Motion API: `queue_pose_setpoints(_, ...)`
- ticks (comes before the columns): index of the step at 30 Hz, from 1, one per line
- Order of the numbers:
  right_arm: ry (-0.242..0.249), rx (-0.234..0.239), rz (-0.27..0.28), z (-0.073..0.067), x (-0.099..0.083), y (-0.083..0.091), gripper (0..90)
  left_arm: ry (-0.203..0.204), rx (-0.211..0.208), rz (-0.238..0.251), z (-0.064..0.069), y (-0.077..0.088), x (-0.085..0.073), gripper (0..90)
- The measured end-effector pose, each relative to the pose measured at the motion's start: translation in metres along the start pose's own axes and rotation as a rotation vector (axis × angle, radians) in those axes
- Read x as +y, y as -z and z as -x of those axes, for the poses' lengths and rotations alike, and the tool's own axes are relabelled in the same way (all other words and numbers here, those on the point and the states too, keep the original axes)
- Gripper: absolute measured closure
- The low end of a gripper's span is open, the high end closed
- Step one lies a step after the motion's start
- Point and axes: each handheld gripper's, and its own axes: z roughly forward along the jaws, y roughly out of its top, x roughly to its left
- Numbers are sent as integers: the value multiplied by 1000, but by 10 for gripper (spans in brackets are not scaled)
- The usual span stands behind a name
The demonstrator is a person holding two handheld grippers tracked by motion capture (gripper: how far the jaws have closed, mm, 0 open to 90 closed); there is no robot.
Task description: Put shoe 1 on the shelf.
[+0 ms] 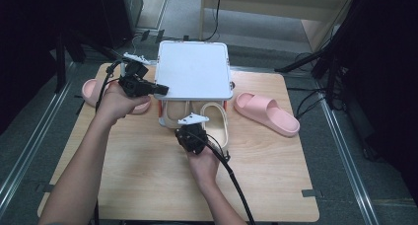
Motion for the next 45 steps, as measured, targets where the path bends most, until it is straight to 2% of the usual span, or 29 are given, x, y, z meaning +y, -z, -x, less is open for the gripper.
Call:
queue_pose_setpoints(3, -8, 33, 2, 0, -9, 19, 900, 4, 5, 1, 0, 0, 0, 896)
queue_pose_setpoints(5, 11, 56, 5, 0, -15, 36, 900, 3, 6, 1, 1, 0, 0, 896)
queue_pose_setpoints(8, 38, 66, -12, 5, -27, 61, 900, 8, 9, 3, 1, 0, 0, 896)
queue_pose_setpoints(12, 35, 36, -32, 17, -42, 83, 900, 11, 11, 2, 1, 0, -1, 896)
queue_pose_setpoints(17, -19, 24, -31, 37, -61, 102, 900, 13, 10, 1, 1, 0, -1, 895)
queue_pose_setpoints(20, -20, 23, -26, 44, -69, 112, 900, 18, -5, 2, 0, 0, 0, 896)
queue_pose_setpoints(21, -18, 9, -32, 46, -71, 115, 900, 16, -6, 3, 0, 0, -1, 896)
queue_pose_setpoints(25, -6, 32, -43, 56, -81, 119, 900, 14, -1, 3, 0, 0, -1, 896)
queue_pose_setpoints(31, -33, 10, -79, 73, -89, 114, 900, 14, -5, 2, -1, 1, -1, 896)
queue_pose_setpoints(37, -29, 12, -95, 80, -78, 103, 900, 12, 1, 1, 0, 0, 0, 896)
queue_pose_setpoints(45, -14, 11, -98, 79, -63, 89, 900, 14, -1, 1, 0, 0, -1, 896)
